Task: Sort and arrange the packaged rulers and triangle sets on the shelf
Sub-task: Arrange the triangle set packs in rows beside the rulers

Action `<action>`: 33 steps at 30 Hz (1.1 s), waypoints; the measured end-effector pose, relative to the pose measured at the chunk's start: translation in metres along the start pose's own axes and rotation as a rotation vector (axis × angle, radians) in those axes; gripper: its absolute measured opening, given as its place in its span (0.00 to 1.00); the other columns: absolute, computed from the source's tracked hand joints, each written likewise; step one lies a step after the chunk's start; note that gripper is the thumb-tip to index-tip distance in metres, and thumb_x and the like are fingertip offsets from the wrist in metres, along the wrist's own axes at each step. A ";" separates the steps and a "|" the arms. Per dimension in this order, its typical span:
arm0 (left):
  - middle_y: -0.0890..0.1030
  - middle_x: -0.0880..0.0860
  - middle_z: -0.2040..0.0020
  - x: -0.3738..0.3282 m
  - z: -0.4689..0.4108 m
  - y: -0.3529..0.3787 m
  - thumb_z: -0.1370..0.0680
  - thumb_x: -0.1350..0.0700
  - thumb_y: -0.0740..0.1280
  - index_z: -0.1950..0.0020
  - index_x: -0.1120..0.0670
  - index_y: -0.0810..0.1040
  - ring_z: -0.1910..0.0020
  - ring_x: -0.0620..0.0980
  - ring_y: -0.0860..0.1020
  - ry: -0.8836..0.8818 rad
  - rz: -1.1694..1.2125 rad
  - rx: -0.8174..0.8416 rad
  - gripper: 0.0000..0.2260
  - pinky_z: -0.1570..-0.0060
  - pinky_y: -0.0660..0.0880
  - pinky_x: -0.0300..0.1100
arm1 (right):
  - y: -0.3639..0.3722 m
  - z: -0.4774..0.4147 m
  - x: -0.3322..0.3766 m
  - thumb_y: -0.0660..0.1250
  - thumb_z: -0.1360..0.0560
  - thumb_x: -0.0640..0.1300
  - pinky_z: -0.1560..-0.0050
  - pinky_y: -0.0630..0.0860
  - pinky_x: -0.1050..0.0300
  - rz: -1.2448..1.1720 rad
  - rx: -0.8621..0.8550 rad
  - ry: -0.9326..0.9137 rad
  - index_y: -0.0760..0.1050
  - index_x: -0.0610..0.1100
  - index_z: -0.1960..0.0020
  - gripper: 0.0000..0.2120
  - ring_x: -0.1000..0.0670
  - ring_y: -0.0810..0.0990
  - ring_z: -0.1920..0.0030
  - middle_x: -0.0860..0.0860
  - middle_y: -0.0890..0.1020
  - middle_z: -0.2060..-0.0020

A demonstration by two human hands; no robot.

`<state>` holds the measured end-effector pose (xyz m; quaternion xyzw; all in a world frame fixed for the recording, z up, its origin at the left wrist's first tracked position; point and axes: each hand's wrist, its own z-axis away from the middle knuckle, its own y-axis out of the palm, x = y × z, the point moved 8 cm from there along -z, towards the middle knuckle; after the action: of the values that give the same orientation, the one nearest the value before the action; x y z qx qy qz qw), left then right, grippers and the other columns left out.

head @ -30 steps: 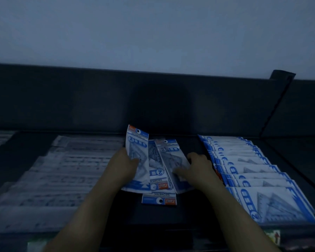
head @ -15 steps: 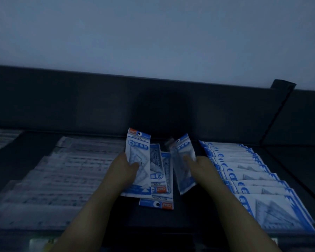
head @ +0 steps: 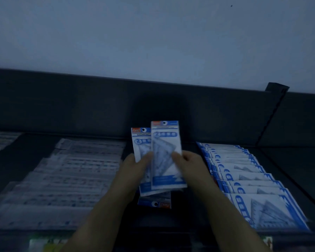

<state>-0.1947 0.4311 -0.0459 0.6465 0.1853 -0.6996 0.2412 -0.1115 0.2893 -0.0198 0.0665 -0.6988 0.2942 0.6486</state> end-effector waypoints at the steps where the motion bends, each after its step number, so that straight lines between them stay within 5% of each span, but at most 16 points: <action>1: 0.85 0.52 0.56 -0.003 0.003 -0.001 0.23 0.56 0.68 0.51 0.53 0.80 0.59 0.50 0.84 0.027 -0.011 0.000 0.03 0.62 0.80 0.41 | 0.007 -0.002 0.000 0.62 0.21 0.47 0.58 0.80 0.45 0.026 0.001 -0.021 0.79 0.39 0.55 0.13 0.43 0.84 0.60 0.43 0.84 0.60; 3: 0.83 0.50 0.55 -0.008 0.005 -0.015 0.24 0.60 0.70 0.48 0.54 0.79 0.60 0.45 0.82 0.113 -0.085 -0.072 0.06 0.68 0.76 0.31 | 0.011 -0.005 0.003 0.60 0.20 0.47 0.53 0.78 0.43 0.077 -0.019 -0.087 0.80 0.40 0.53 0.13 0.43 0.82 0.55 0.45 0.84 0.57; 5: 0.80 0.45 0.56 -0.015 0.007 -0.038 0.23 0.61 0.68 0.45 0.53 0.76 0.61 0.39 0.78 0.178 -0.133 -0.180 0.09 0.72 0.71 0.25 | 0.015 -0.007 0.007 0.57 0.19 0.45 0.48 0.74 0.55 0.328 0.013 -0.219 0.79 0.42 0.46 0.13 0.49 0.79 0.49 0.52 0.80 0.51; 8: 0.81 0.50 0.54 -0.016 0.005 -0.071 0.23 0.59 0.68 0.43 0.55 0.76 0.59 0.42 0.78 0.171 -0.158 -0.279 0.09 0.70 0.73 0.32 | 0.037 -0.005 -0.013 0.54 0.18 0.43 0.40 0.64 0.65 0.633 0.254 -0.270 0.72 0.41 0.35 0.15 0.49 0.71 0.35 0.51 0.74 0.38; 12: 0.82 0.56 0.51 -0.009 0.001 -0.091 0.23 0.58 0.68 0.44 0.56 0.76 0.56 0.52 0.82 0.111 -0.159 -0.290 0.09 0.64 0.77 0.42 | 0.020 -0.010 -0.031 0.54 0.18 0.42 0.36 0.56 0.69 0.752 0.155 -0.224 0.64 0.44 0.27 0.19 0.50 0.61 0.27 0.49 0.64 0.27; 15: 0.82 0.55 0.51 -0.008 0.002 -0.096 0.23 0.58 0.68 0.44 0.57 0.76 0.56 0.51 0.81 0.108 -0.221 -0.273 0.09 0.67 0.75 0.39 | 0.017 -0.012 -0.021 0.57 0.19 0.41 0.42 0.62 0.68 0.694 0.083 -0.264 0.74 0.40 0.35 0.15 0.48 0.69 0.33 0.47 0.74 0.37; 18: 0.82 0.55 0.51 -0.008 0.004 -0.098 0.23 0.59 0.68 0.42 0.58 0.76 0.59 0.46 0.80 0.113 -0.276 -0.254 0.10 0.71 0.71 0.33 | 0.034 -0.014 -0.014 0.65 0.25 0.58 0.50 0.71 0.57 0.712 0.020 -0.258 0.78 0.41 0.55 0.19 0.48 0.74 0.47 0.47 0.76 0.52; 21: 0.81 0.55 0.50 -0.005 0.003 -0.105 0.24 0.59 0.68 0.42 0.58 0.75 0.59 0.47 0.80 0.106 -0.296 -0.251 0.11 0.70 0.71 0.34 | 0.049 -0.022 -0.024 0.66 0.39 0.71 0.47 0.70 0.55 0.873 0.003 -0.127 0.76 0.46 0.52 0.30 0.47 0.71 0.44 0.47 0.73 0.50; 26: 0.81 0.55 0.48 0.001 0.005 -0.117 0.24 0.57 0.69 0.38 0.56 0.74 0.53 0.52 0.81 0.086 -0.255 -0.245 0.15 0.64 0.76 0.40 | 0.050 -0.031 -0.029 0.72 0.37 0.63 0.58 0.63 0.60 0.731 -0.012 -0.054 0.63 0.51 0.72 0.23 0.44 0.76 0.52 0.45 0.75 0.58; 30: 0.82 0.55 0.49 -0.001 0.010 -0.119 0.23 0.59 0.67 0.39 0.56 0.74 0.55 0.50 0.81 0.081 -0.216 -0.216 0.13 0.66 0.74 0.39 | 0.047 -0.018 -0.011 0.71 0.28 0.45 0.56 0.74 0.55 0.415 -0.033 -0.140 0.72 0.47 0.70 0.14 0.48 0.78 0.49 0.48 0.77 0.54; 33: 0.82 0.55 0.49 -0.002 0.009 -0.127 0.22 0.59 0.66 0.40 0.56 0.74 0.54 0.52 0.81 0.052 -0.214 -0.216 0.11 0.62 0.76 0.42 | 0.021 -0.007 0.004 0.69 0.27 0.37 0.64 0.78 0.56 0.020 -0.062 -0.097 0.78 0.42 0.61 0.05 0.51 0.81 0.64 0.44 0.82 0.63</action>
<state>-0.2752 0.5298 -0.0500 0.6112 0.3338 -0.6803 0.2284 -0.1155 0.3110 -0.0226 0.0534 -0.7388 0.2754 0.6128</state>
